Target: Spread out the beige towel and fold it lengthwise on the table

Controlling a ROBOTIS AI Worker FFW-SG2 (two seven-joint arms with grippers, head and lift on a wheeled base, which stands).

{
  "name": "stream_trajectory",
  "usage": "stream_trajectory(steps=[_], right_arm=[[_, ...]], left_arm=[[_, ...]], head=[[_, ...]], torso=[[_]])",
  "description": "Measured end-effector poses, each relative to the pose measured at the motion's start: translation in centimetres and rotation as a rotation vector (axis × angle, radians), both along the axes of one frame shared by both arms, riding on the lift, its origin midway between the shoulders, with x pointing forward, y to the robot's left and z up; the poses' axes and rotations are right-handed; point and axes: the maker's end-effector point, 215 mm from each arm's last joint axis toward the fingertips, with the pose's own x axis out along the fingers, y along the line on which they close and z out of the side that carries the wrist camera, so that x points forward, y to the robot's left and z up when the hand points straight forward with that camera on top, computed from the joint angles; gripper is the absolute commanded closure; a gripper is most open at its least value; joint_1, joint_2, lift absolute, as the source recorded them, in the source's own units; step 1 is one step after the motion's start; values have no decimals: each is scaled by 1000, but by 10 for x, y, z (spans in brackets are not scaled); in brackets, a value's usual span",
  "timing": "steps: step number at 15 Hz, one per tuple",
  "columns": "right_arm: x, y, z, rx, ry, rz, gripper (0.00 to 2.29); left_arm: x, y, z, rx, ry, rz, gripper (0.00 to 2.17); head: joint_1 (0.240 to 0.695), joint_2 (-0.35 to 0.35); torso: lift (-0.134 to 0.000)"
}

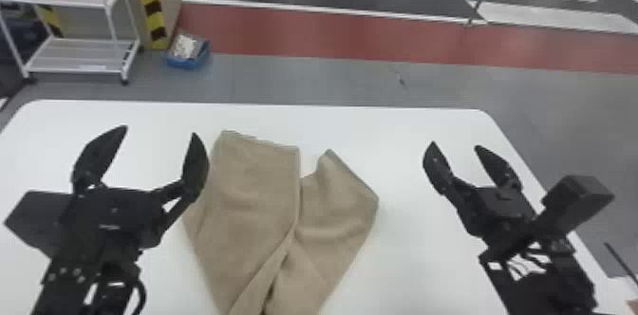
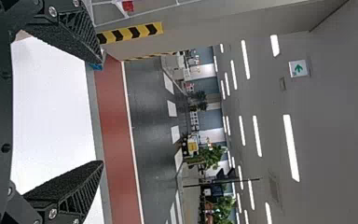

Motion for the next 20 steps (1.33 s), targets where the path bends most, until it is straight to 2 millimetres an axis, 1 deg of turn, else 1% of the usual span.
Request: stream_trajectory(steps=[2, 5, 7, 10, 13, 15, 17, 19, 20], right_arm=[[8, -2, -3, 0, 3, 0, 127], [20, 4, -8, -3, 3, 19, 127], [22, 7, -8, -11, 0, 25, 127], [26, 8, -2, -18, -13, 33, 130], [29, 13, -6, -19, 1, 55, 134], [30, 16, -8, -21, 6, 62, 134], [32, 17, -10, -28, 10, 61, 154], [37, 18, -18, -42, 31, 63, 211], [40, 20, -25, -52, 47, 66, 211]], left_arm=[[4, 0, 2, 9, -2, 3, 83], [14, 3, 2, 22, 2, 22, 83], [20, 6, 4, 23, 1, 33, 83], [28, 13, 6, 18, 0, 60, 83], [42, 16, 3, 28, 21, 75, 83], [48, 18, 4, 37, 21, 76, 83], [50, 20, 0, 43, 26, 78, 83], [56, 23, -7, 49, 38, 81, 117], [61, 25, -13, 51, 48, 80, 157]], head=[[695, -178], [695, -166], [695, -157], [695, -148], [695, -137], [695, -128], [695, -125], [695, -121], [695, -114]], torso=[[-124], [-124], [-124], [-124], [-124], [-124], [-124], [-124], [-124]])
